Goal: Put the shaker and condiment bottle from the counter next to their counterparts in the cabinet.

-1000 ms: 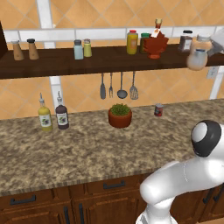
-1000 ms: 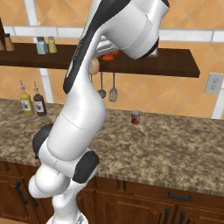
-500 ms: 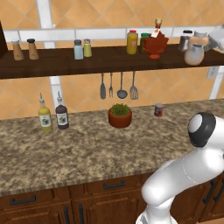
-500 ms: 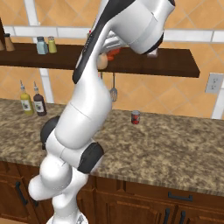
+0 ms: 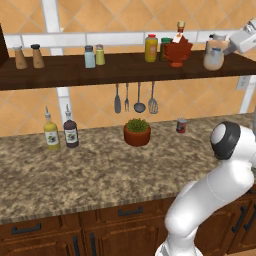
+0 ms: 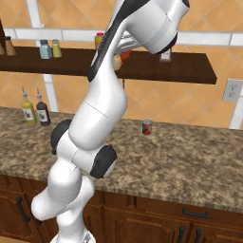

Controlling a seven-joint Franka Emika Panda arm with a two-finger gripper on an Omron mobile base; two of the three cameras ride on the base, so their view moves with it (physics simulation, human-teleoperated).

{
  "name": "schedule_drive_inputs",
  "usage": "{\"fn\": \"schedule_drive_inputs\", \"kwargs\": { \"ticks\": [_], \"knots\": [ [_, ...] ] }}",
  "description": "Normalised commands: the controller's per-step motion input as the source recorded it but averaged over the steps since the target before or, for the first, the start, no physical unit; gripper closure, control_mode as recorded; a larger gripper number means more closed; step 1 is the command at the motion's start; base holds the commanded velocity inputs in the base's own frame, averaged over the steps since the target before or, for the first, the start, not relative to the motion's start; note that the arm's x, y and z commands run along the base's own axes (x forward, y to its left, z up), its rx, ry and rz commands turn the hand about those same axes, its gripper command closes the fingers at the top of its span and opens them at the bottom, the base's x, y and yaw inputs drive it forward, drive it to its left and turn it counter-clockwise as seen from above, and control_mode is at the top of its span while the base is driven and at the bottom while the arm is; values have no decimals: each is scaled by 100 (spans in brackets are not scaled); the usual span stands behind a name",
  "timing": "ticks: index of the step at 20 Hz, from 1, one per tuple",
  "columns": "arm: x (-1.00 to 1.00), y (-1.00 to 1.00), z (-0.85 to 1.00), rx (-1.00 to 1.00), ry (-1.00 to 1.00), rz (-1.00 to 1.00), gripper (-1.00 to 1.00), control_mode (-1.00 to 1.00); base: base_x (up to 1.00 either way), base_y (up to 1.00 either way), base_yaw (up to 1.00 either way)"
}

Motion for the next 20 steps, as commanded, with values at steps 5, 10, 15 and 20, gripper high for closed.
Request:
{"fn": "schedule_drive_inputs", "kwargs": {
  "ticks": [5,10,15,20],
  "knots": [
    [19,-27,-30,0,3,0,100,-100,0,0,0],
    [34,-2,-6,0,1,0,100,-100,0,0,0],
    [37,-1,-1,0,0,0,100,-100,0,0,0],
    [41,-1,-12,0,0,0,100,-100,0,0,0]
  ]
}}
